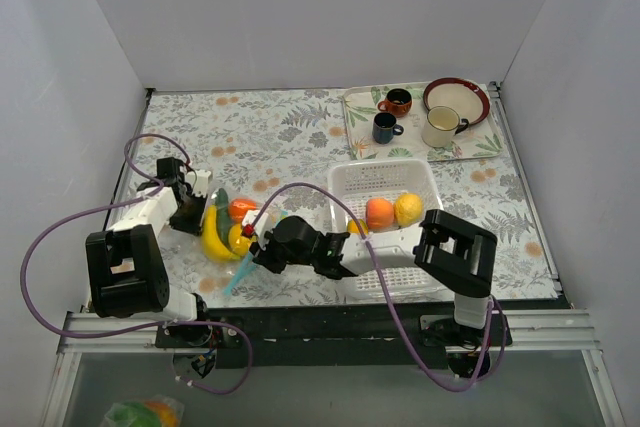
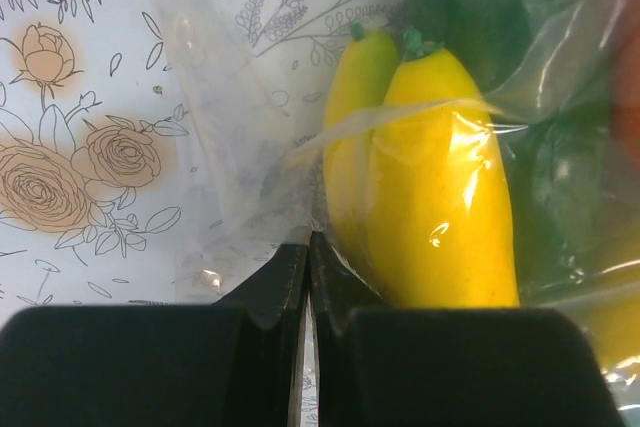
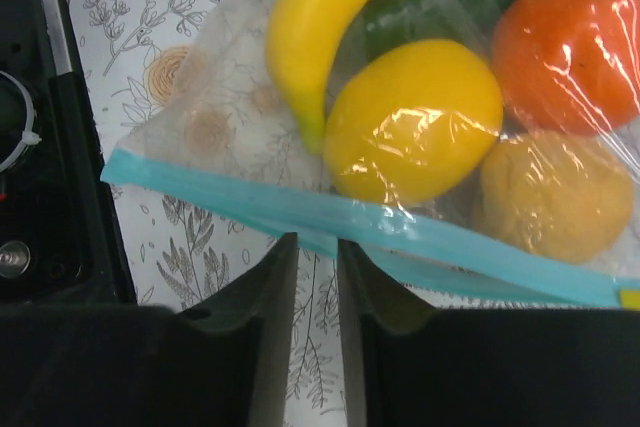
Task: Open the zip-top bag and remove the fake food
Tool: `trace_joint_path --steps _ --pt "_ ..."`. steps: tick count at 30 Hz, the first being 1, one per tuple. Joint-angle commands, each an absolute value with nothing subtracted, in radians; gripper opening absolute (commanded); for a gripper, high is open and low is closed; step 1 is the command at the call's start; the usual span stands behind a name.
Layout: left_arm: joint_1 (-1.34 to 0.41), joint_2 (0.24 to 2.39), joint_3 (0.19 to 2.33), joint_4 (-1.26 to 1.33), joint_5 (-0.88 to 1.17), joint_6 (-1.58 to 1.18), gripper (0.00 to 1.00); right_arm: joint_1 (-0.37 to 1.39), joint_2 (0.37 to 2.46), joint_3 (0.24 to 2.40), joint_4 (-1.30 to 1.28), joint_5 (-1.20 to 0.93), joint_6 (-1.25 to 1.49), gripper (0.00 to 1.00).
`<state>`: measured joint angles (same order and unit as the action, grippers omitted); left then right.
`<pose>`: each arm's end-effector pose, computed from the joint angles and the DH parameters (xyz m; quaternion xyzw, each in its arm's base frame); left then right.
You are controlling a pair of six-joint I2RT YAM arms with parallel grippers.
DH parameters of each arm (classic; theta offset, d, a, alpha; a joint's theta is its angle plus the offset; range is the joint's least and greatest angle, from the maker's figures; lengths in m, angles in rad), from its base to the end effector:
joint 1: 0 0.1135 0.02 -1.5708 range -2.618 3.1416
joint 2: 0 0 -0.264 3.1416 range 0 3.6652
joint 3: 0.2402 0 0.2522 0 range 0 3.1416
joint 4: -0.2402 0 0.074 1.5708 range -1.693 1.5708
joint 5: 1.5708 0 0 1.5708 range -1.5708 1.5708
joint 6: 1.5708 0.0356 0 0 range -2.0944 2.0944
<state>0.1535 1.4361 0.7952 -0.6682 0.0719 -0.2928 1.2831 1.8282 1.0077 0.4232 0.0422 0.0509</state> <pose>0.2426 0.0349 0.1710 -0.2147 0.9673 -0.0446 0.1276 0.1147 0.3823 0.1881 -0.4716 0.6862 0.3286 0.4458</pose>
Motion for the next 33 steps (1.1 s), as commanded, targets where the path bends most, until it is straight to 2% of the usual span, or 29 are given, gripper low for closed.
trace_joint_path --steps 1,3,4,5,7,14,19,24,27,30,33 --pt "0.155 1.424 0.842 -0.702 0.109 -0.295 0.0 1.25 1.888 1.101 0.503 -0.055 0.074 0.43" --pt "0.155 1.422 0.845 -0.71 0.115 -0.295 0.0 1.243 1.904 1.118 0.491 -0.051 0.078 0.54" --pt "0.155 1.422 0.85 -0.719 0.118 -0.291 0.0 1.235 1.923 1.147 0.477 -0.043 0.083 0.75" --pt "0.156 1.422 0.851 -0.722 0.124 -0.288 0.0 1.227 1.936 1.158 0.459 -0.038 0.084 0.88" --pt "0.156 1.42 0.851 -0.726 0.126 -0.287 0.0 1.213 1.956 1.178 0.457 -0.029 0.098 0.98" --pt "0.144 1.431 0.85 -0.758 0.187 -0.265 0.0 1.2 2.002 1.238 0.466 0.061 0.107 0.99" --pt "0.126 1.436 0.854 -0.801 0.238 -0.241 0.0 1.2 2.075 1.31 0.41 0.048 0.1 0.98" --pt "0.126 1.44 0.845 -0.795 0.219 -0.219 0.0 1.195 2.062 1.273 0.416 0.066 0.094 0.98" --pt "0.126 1.445 0.844 -0.792 0.203 -0.213 0.0 1.187 2.052 1.259 0.39 0.055 0.098 0.91" --pt "0.126 1.442 0.836 -0.77 0.181 -0.21 0.0 1.186 2.024 1.25 0.339 0.048 0.098 0.77" --pt "0.126 1.447 0.824 -0.733 0.135 -0.209 0.0 1.186 1.939 1.161 0.359 0.043 0.101 0.58"
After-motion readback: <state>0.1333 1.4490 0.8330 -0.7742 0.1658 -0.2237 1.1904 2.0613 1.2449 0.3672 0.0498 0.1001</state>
